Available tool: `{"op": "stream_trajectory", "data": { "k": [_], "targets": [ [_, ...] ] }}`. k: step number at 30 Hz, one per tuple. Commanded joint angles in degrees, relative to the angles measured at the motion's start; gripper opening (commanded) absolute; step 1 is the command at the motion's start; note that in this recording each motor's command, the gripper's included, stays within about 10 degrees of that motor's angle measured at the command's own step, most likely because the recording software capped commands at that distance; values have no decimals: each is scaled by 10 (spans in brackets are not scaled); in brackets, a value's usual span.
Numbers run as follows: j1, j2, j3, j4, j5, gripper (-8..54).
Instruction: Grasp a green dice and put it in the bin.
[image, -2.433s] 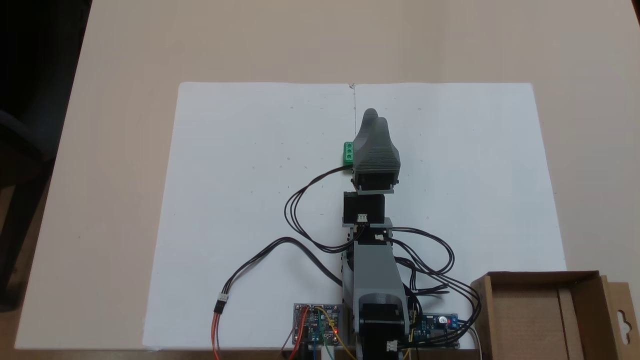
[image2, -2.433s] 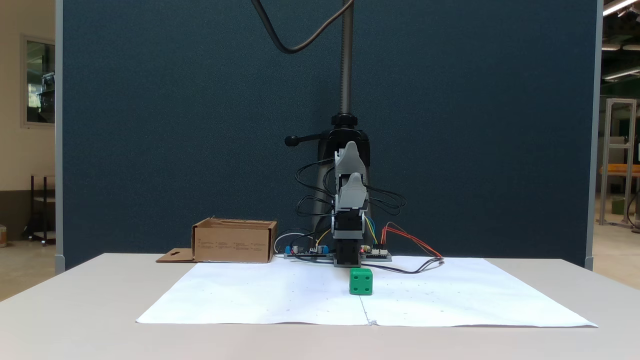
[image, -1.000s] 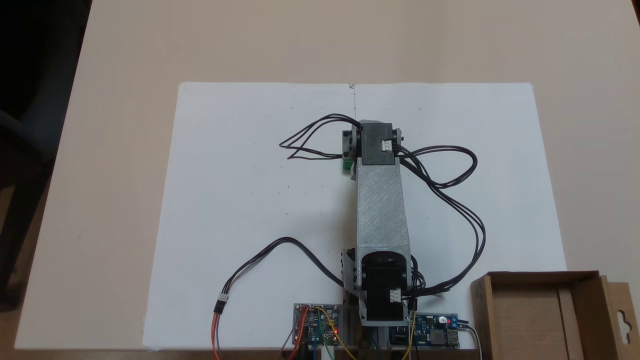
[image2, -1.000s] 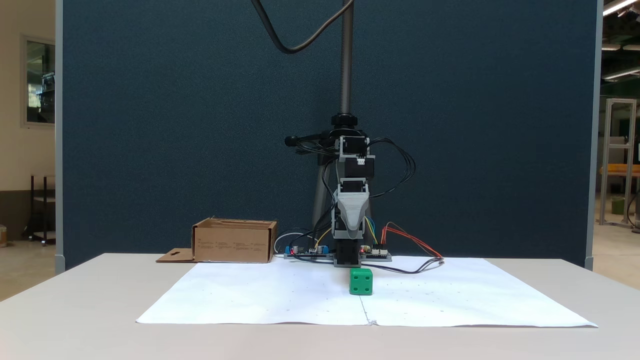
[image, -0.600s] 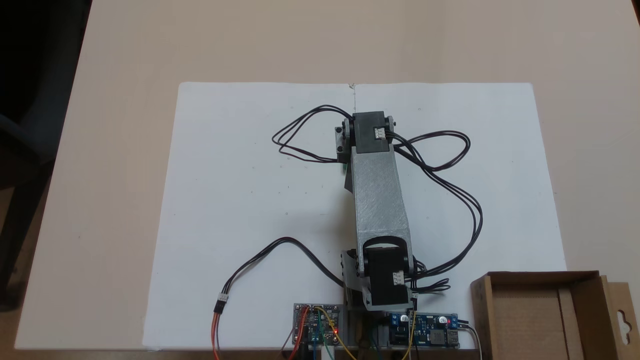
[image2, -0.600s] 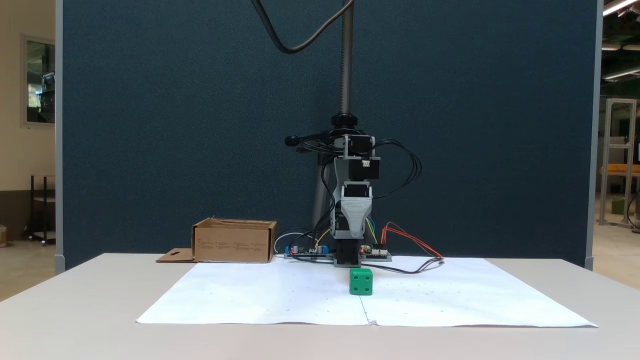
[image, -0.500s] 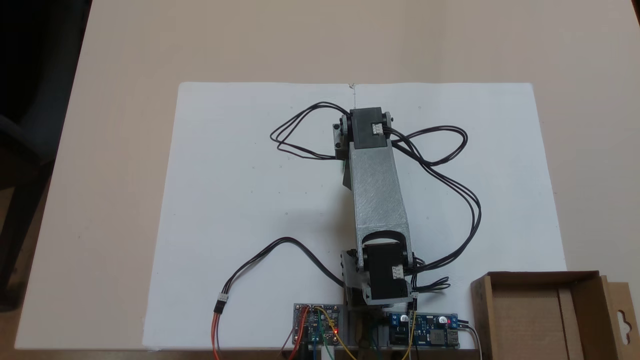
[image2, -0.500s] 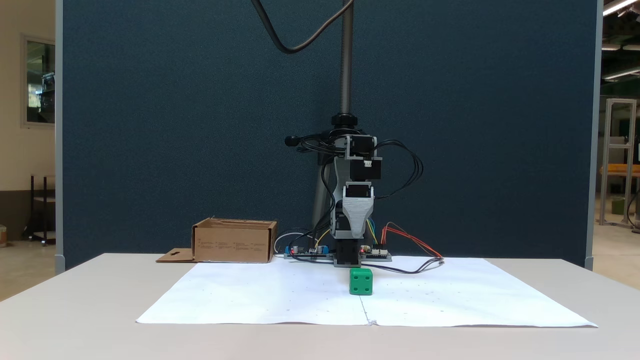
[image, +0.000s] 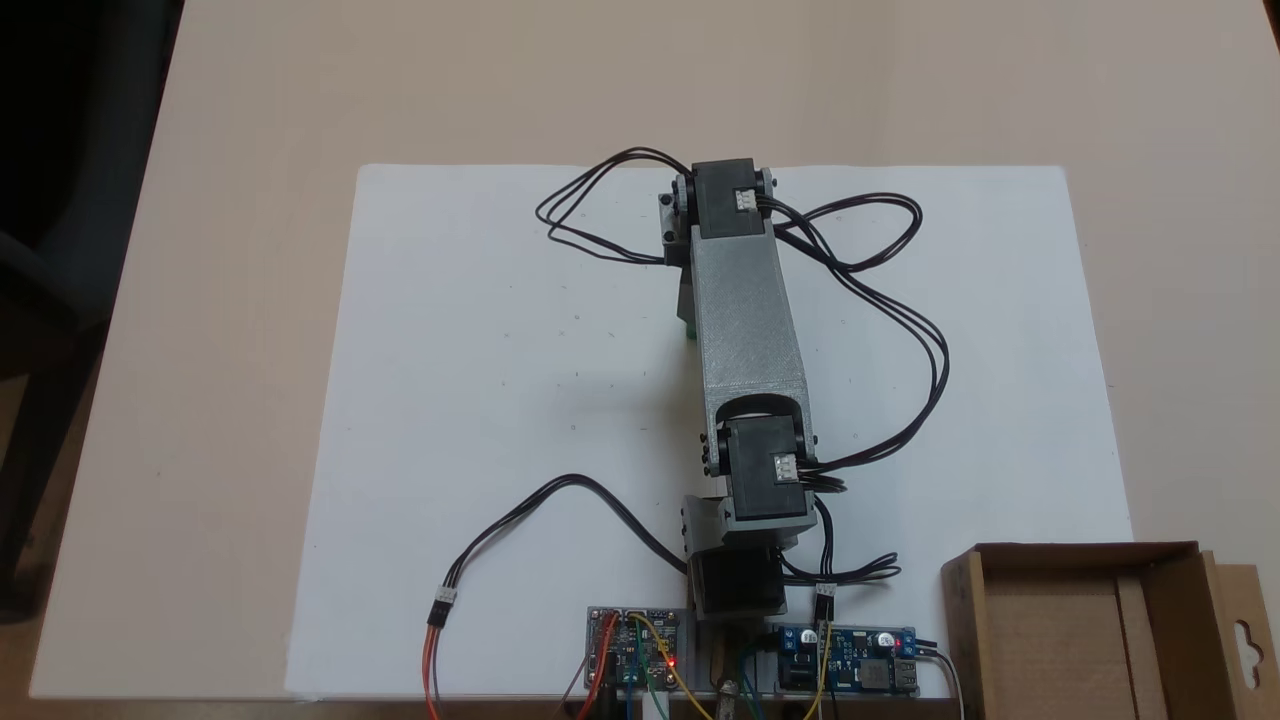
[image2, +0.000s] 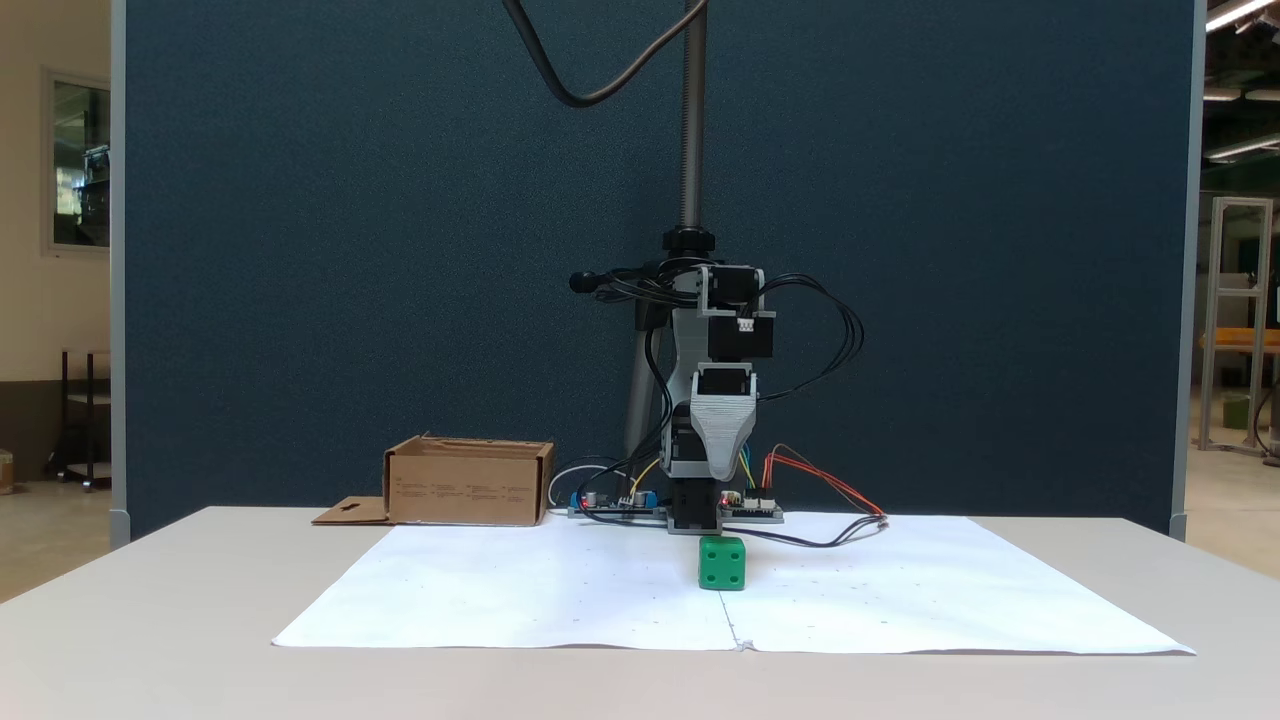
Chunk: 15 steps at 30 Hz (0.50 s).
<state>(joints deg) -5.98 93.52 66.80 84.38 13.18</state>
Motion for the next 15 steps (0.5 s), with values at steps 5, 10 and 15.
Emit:
{"op": "stream_trajectory", "data": {
  "k": [5,10,15],
  "targets": [
    [-12,13,-55,-4,40,421],
    [-23,37,-55,-3,48,421],
    [-18,37,-55,-5,48,421]
  ]
}}
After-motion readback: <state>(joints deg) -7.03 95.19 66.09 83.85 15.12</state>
